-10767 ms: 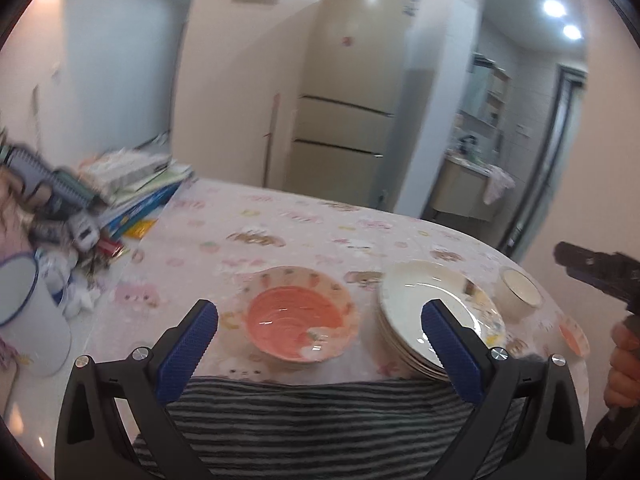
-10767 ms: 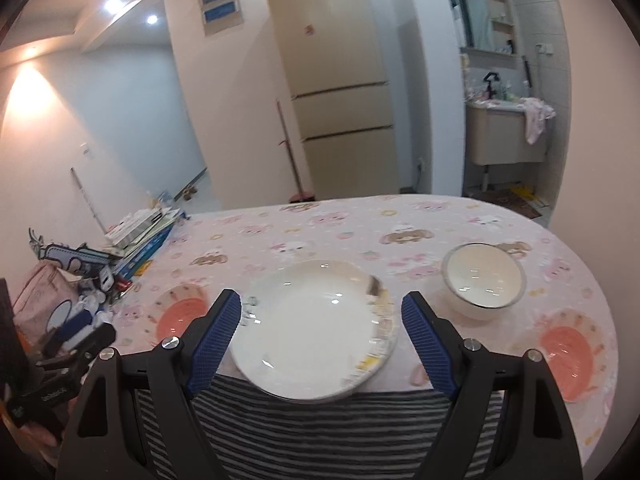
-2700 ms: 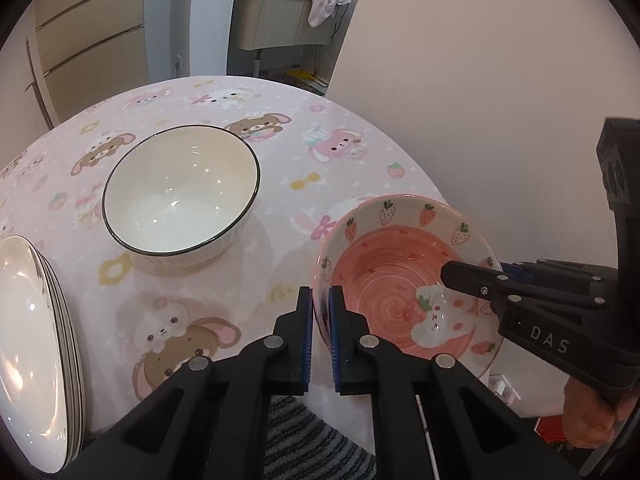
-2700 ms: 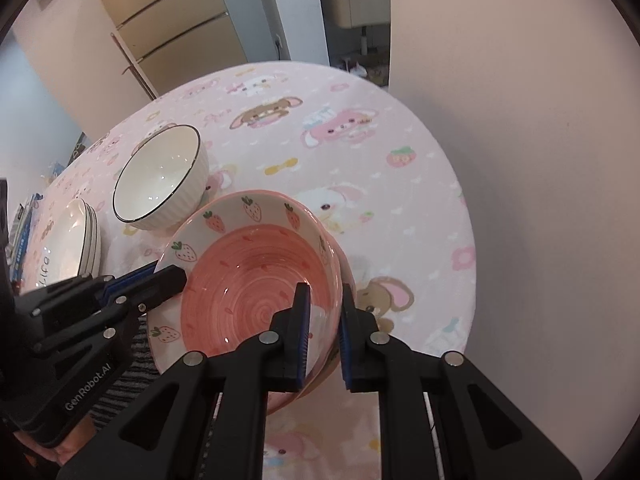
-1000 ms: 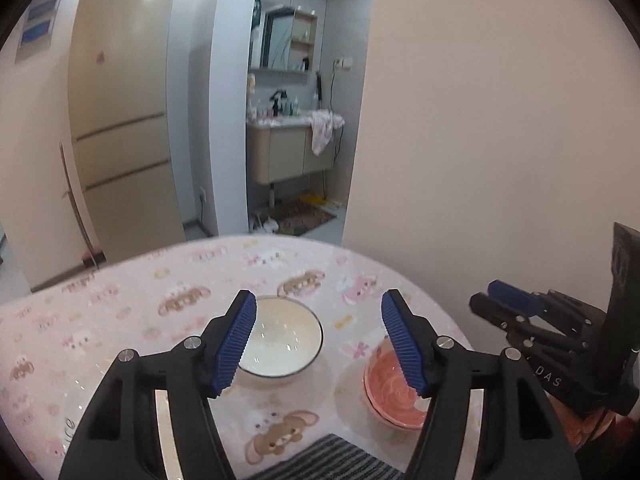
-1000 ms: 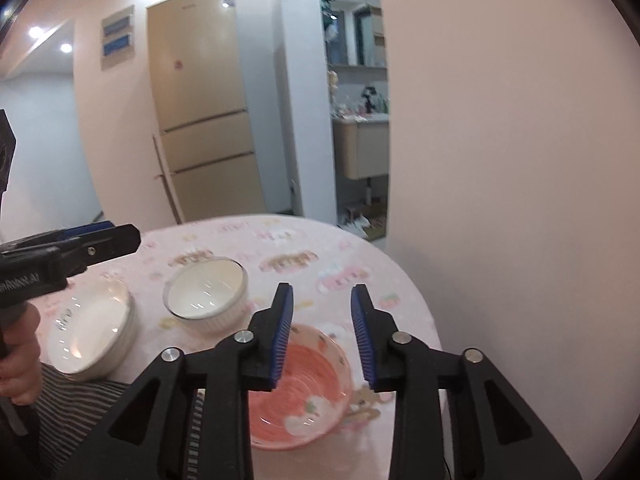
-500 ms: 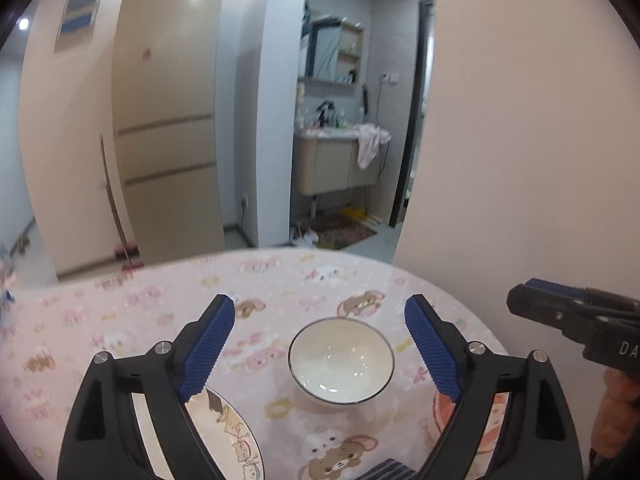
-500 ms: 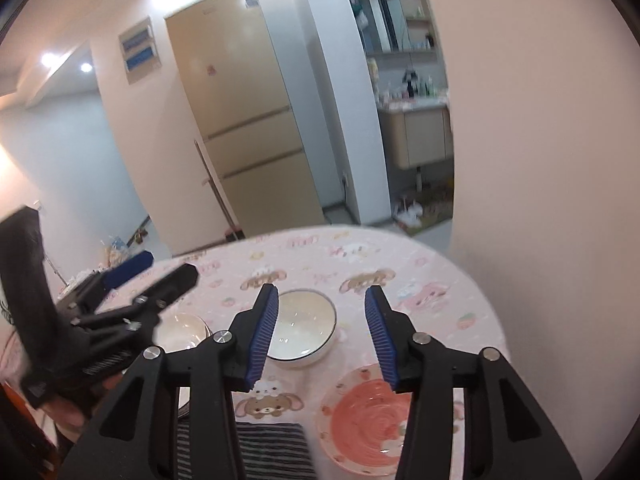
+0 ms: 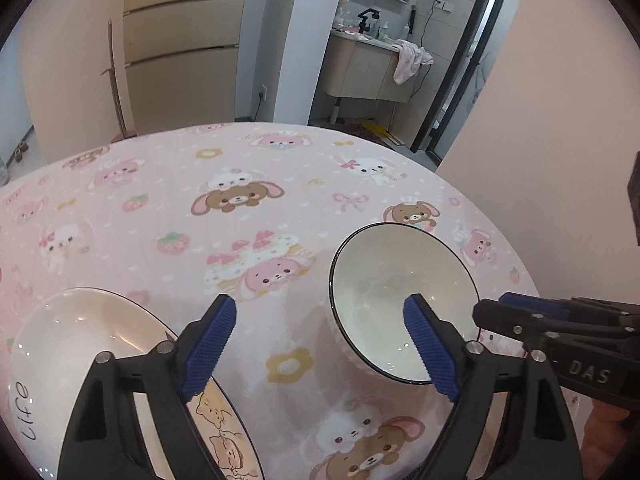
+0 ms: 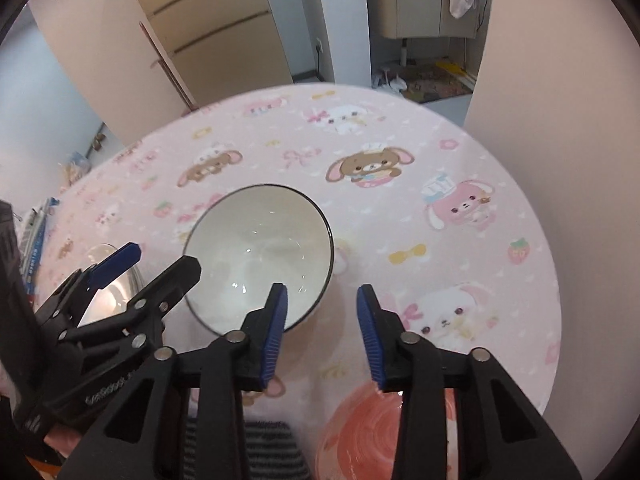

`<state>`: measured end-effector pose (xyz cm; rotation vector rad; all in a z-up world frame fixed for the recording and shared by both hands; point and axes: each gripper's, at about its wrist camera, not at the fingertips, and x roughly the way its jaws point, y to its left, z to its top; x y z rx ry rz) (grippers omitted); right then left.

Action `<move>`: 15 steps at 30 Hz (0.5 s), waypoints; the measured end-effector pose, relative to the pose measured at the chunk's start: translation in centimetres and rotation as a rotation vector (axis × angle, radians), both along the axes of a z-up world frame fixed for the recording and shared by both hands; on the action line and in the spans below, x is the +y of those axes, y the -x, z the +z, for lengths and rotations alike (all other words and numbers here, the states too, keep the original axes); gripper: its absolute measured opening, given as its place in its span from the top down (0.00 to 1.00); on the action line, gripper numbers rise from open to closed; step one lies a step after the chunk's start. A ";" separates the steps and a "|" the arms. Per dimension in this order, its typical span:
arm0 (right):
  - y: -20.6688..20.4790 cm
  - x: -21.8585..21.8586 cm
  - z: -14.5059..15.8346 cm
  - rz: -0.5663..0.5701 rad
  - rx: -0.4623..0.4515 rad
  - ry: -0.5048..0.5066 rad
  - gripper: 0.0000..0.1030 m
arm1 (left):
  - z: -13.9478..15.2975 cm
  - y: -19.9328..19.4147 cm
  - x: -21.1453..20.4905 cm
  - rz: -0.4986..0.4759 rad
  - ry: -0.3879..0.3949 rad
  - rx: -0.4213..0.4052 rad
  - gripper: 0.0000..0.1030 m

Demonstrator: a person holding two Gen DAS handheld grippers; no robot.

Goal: Organize plates and bowls
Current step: 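Move both tools to the white ribbed bowl and grip its rim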

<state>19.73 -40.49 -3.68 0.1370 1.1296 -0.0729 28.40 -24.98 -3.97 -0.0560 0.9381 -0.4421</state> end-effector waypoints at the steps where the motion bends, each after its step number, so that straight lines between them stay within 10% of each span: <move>1: -0.4 0.1 -0.2 -0.006 0.012 0.013 0.71 | 0.0 -0.1 0.1 0.003 0.004 0.009 0.23; 6: -1.6 -0.1 -1.3 -0.016 0.061 -0.005 0.74 | -1.2 -0.3 -0.5 -0.036 0.002 0.046 0.60; 15: -3.4 -0.2 -4.7 -0.053 0.204 -0.117 0.80 | -2.1 -0.3 -1.3 -0.044 0.008 0.072 0.67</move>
